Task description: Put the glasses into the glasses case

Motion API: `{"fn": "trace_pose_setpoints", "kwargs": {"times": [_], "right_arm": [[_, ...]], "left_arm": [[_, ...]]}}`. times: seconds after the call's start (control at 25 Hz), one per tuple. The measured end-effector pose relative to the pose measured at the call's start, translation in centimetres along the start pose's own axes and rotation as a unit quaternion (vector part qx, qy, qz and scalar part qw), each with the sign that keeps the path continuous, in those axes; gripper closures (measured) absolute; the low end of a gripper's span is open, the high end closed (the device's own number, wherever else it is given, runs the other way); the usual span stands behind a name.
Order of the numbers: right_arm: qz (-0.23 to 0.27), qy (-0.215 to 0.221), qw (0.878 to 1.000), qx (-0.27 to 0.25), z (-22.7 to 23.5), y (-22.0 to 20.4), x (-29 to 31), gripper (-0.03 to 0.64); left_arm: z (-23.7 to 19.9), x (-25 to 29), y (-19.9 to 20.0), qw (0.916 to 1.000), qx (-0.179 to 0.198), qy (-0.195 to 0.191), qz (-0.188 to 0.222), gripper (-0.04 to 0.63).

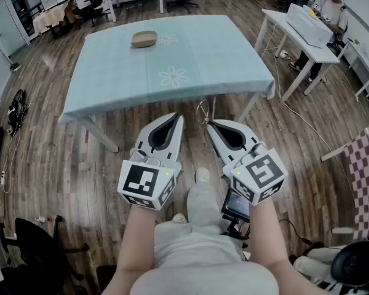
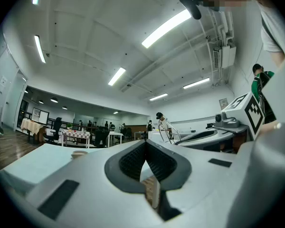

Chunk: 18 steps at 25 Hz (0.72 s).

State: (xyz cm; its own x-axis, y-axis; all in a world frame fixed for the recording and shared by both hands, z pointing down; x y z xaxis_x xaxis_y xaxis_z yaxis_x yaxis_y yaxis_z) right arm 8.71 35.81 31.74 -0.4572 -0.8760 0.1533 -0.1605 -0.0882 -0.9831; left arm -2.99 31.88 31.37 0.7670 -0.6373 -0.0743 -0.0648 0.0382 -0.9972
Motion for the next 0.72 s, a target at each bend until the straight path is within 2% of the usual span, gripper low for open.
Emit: {"fn": "trace_pose_setpoints", "kwargs": {"times": [0.36, 0.72], "right_arm": [[-0.01, 0.01, 1.0, -0.007, -0.2, -0.8, 1.4, 0.609], [-0.009, 0.035, 0.999, 0.001, 1.9, -1.0, 5.5, 0.609]], "left_arm": [[-0.5, 1.0, -0.5, 1.0, -0.005, 0.004, -0.003, 0.586], [-3.6, 3.8, -1.1, 0.9997, -0.001, 0.022, -0.012, 0.586]]}}
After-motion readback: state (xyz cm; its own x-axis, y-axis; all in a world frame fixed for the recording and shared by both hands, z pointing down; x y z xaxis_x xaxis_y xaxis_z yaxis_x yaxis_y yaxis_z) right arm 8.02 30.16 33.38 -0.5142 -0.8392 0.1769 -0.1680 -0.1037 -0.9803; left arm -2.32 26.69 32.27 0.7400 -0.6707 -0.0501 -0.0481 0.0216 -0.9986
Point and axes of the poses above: the fingertips, and each gripper's own axes: x forward along the fingers, z to its right, y out of its top, the point moved 5 cm from there along -x, backward along the fingers
